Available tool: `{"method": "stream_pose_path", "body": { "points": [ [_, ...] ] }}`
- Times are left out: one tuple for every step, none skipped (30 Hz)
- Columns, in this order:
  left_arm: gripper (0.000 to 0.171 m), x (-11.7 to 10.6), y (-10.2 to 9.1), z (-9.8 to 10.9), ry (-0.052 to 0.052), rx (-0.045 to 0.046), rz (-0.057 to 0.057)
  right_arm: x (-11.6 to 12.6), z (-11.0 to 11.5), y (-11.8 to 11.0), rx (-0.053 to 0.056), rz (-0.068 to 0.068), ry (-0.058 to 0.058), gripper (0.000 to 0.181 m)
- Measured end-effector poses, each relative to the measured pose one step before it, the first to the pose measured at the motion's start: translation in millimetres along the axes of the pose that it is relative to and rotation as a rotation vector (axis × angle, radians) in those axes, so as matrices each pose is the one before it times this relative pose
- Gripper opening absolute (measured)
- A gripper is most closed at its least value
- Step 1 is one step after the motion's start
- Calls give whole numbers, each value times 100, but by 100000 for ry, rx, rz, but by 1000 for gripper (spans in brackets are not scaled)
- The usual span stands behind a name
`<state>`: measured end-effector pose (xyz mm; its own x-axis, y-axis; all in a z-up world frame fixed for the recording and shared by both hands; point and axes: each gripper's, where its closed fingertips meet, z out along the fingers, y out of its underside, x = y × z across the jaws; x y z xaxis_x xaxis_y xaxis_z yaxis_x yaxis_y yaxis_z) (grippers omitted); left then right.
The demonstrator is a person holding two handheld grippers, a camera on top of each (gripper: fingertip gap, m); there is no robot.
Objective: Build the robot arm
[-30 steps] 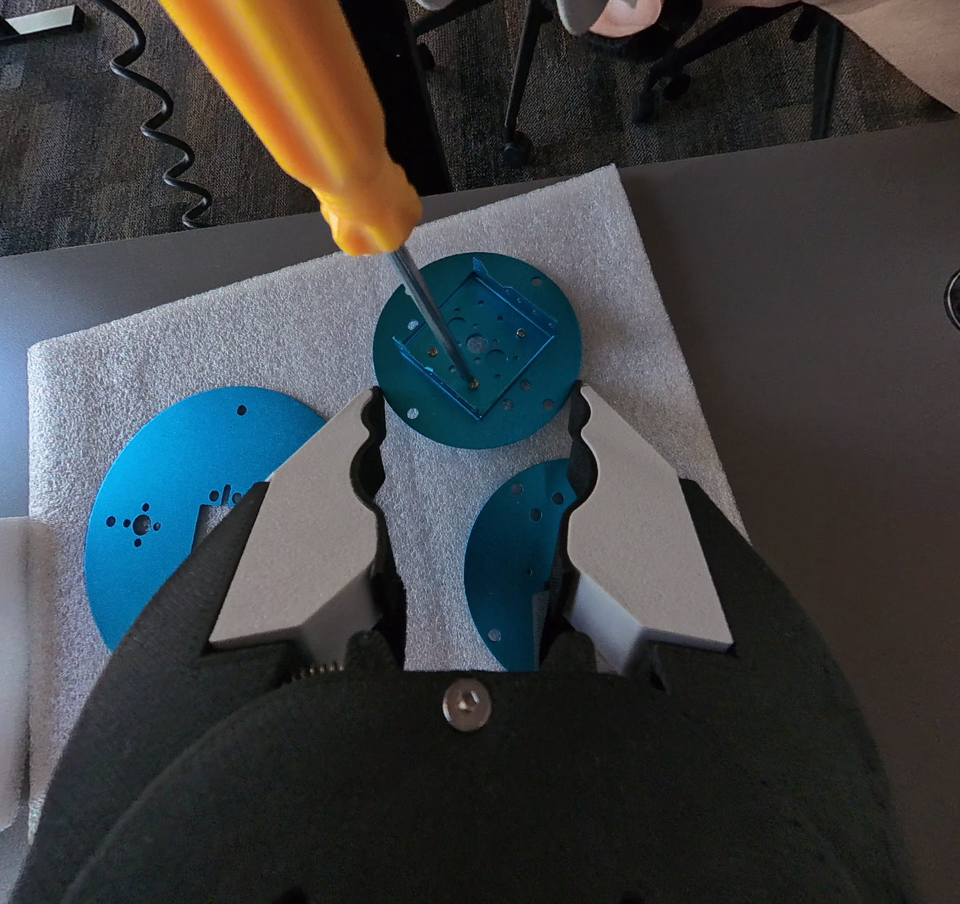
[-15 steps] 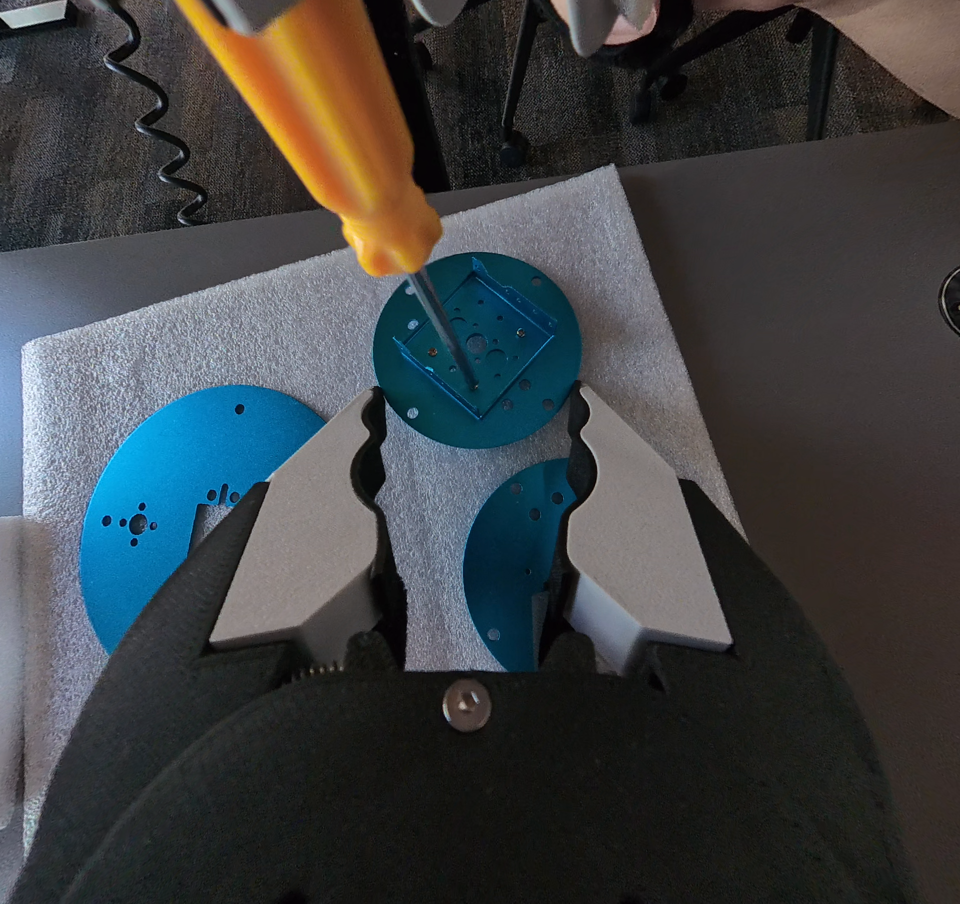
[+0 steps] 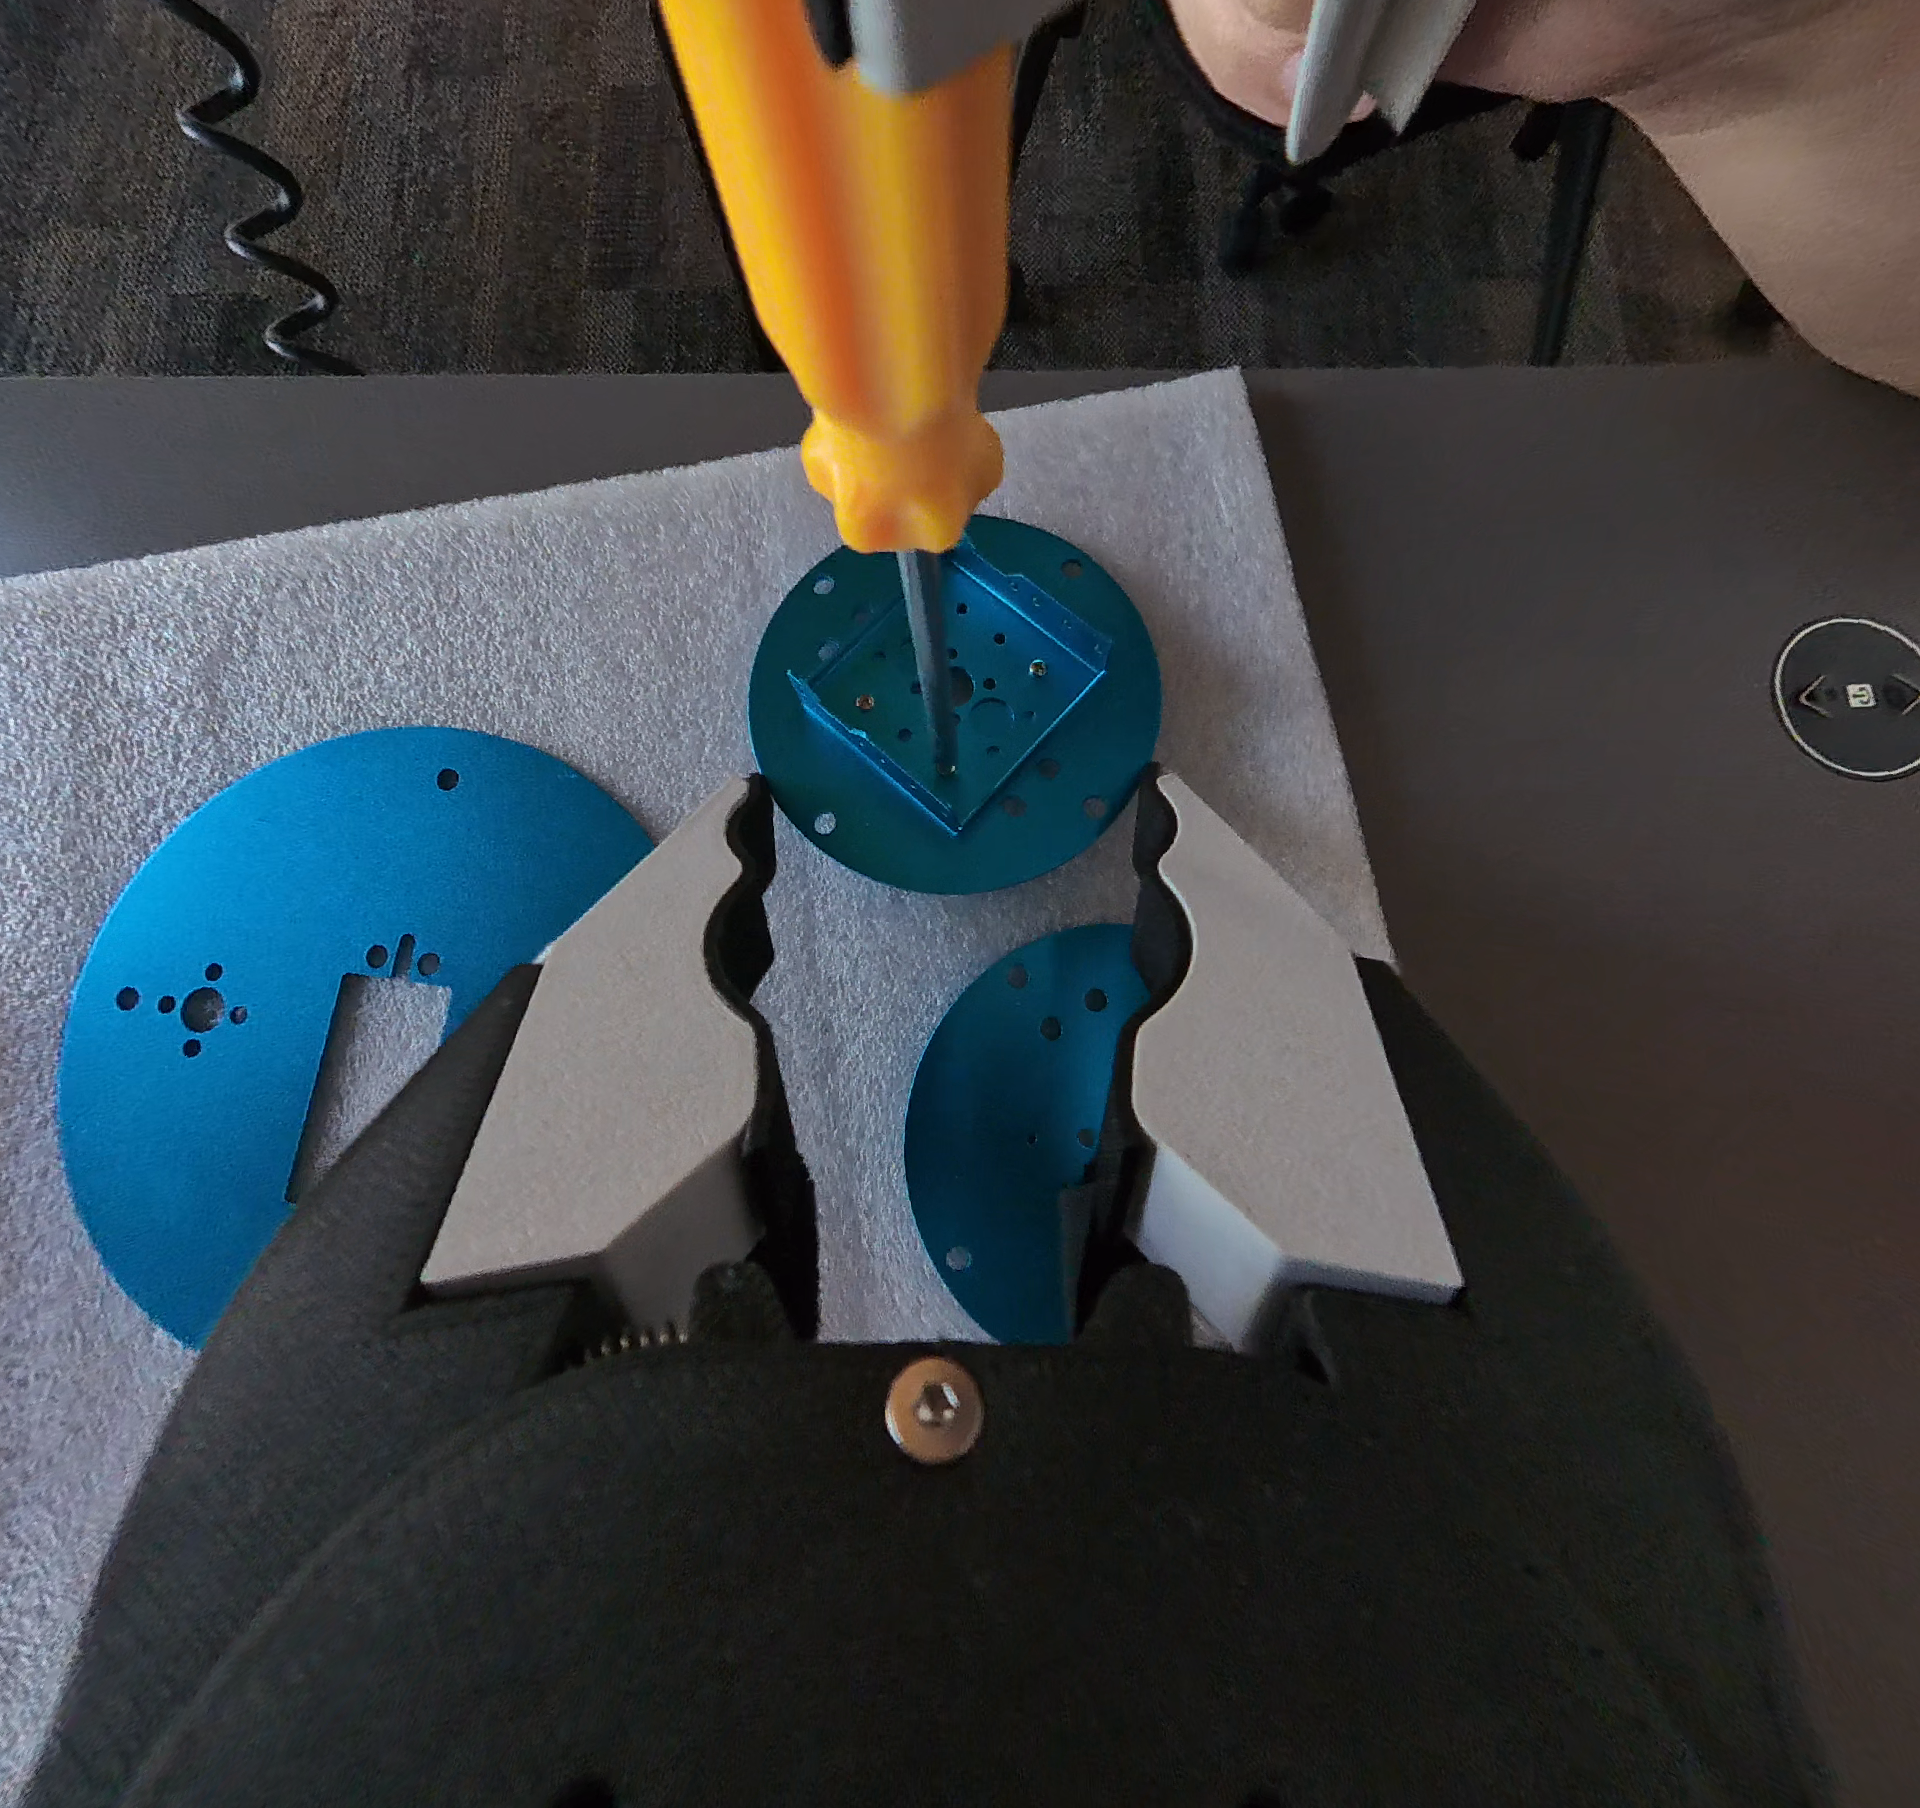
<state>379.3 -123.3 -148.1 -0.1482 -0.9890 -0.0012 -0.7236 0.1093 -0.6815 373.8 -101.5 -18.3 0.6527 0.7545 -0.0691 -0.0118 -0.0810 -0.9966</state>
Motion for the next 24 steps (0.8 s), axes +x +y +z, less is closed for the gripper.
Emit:
{"method": "stream_pose_path", "body": {
  "points": [
    [69,51,-65,-10,379,-196,-982,74,-44,-41,111,703,110,15],
    [69,81,-68,10,538,-290,-1140,100,-38,-27,-83,967,272,15],
    [69,78,-46,27,644,-504,-1217,27,-50,-5,-294,544,-152,15],
    [69,130,-61,12,949,-298,-1278,-50,-49,-16,-37,344,-453,15],
    [69,106,-64,14,899,-124,-1416,97,-54,-36,-56,491,490,15],
    [69,46,-40,3,646,-142,-1306,33,0,-8,-210,534,61,15],
    [69,47,-8,-8,597,-182,-953,-87,28,-10,78,752,-767,15],
    [69,36,39,-2,562,-328,-736,-10,47,26,-178,497,-213,15],
    [69,43,50,1,595,-367,-926,48,33,65,-551,571,139,15],
    [69,42,45,35,725,-301,-1147,24,35,57,-468,318,91,15],
    [68,44,39,31,713,-222,-1332,-21,44,50,-345,368,-214,15],
    [68,20,-1,18,542,-86,-1289,-2,27,40,-194,296,-106,15],
    [68,35,-19,-16,429,16,-892,11,-14,1,-79,3,40,15],
    [68,31,-29,-35,458,48,-729,12,-34,-37,176,282,-37,15],
    [68,31,-16,-26,359,4,-521,8,-19,-33,277,396,-83,15],
    [68,12,9,-31,85,-47,72,-4,-18,5,-43,130,-55,15],
    [68,7,26,-12,-44,-126,107,5,3,18,-260,-206,90,15],
    [67,9,2,-35,50,-214,-242,8,-9,0,-126,-64,145,15],
    [67,38,-23,-61,87,-153,-52,-26,-10,-41,92,254,-18,15],
    [67,37,-38,-69,141,-38,-35,-45,-21,-76,180,294,-311,15],
    [66,48,-33,-72,375,-47,-455,3,-29,-43,152,331,-25,15],
    [65,57,-33,-68,560,-12,-641,-20,-19,-80,288,721,129,15],
    [25,444,-143,-172,3106,744,104,-17,29,9,-211,570,-196,15],
    [0,349,-514,-350,2414,3261,-223,67,80,274,-1599,295,-165,15]
  ]
}}
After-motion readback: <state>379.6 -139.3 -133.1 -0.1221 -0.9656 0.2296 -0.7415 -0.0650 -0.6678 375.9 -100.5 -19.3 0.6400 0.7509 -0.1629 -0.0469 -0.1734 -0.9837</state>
